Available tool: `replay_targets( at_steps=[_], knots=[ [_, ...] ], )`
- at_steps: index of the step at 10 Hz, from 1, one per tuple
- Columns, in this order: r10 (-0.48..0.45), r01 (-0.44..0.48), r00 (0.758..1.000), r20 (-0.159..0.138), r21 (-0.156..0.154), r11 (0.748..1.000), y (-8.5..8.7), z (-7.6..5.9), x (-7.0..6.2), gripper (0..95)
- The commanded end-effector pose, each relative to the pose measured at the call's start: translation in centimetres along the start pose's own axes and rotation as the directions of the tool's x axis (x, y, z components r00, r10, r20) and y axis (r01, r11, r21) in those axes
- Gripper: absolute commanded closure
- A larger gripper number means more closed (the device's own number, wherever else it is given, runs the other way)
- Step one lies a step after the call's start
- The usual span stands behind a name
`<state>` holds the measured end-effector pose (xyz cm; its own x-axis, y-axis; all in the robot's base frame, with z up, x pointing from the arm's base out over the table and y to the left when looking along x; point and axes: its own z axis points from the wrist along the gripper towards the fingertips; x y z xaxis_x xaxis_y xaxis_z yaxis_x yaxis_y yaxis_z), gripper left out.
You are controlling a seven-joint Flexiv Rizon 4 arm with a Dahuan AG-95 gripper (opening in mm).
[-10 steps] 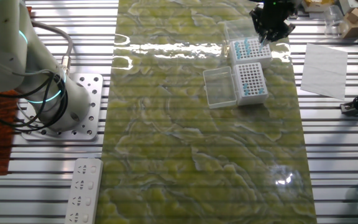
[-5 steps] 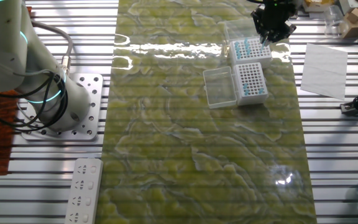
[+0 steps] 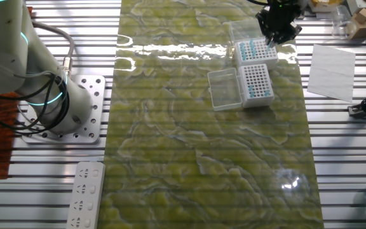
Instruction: Transfer all medium pipette tips from one holder to another
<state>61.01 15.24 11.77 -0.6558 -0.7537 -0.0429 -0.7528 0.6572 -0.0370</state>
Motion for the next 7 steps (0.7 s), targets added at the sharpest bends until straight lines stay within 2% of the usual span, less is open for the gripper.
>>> replay_targets(
  at_steps=[1, 2, 3, 5, 7],
  knots=[
    [-0.013, 0.013, 1.0, -0.001, 0.002, 1.0, 0.0, 0.0, 0.1, 76.0],
    [-0.015, 0.015, 1.0, -0.001, 0.001, 1.0, 0.0, 0.1, 0.1, 57.0],
    [-0.031, 0.031, 1.0, -0.001, 0.001, 1.0, 0.1, 0.2, 0.3, 57.0],
    [-0.069, 0.069, 0.998, 0.001, 0.002, 0.998, 0.0, 0.4, 1.7, 57.0],
    [-0.153, 0.153, 0.988, 0.002, -0.001, 0.988, -0.7, 0.1, 5.3, 57.0]
  ],
)
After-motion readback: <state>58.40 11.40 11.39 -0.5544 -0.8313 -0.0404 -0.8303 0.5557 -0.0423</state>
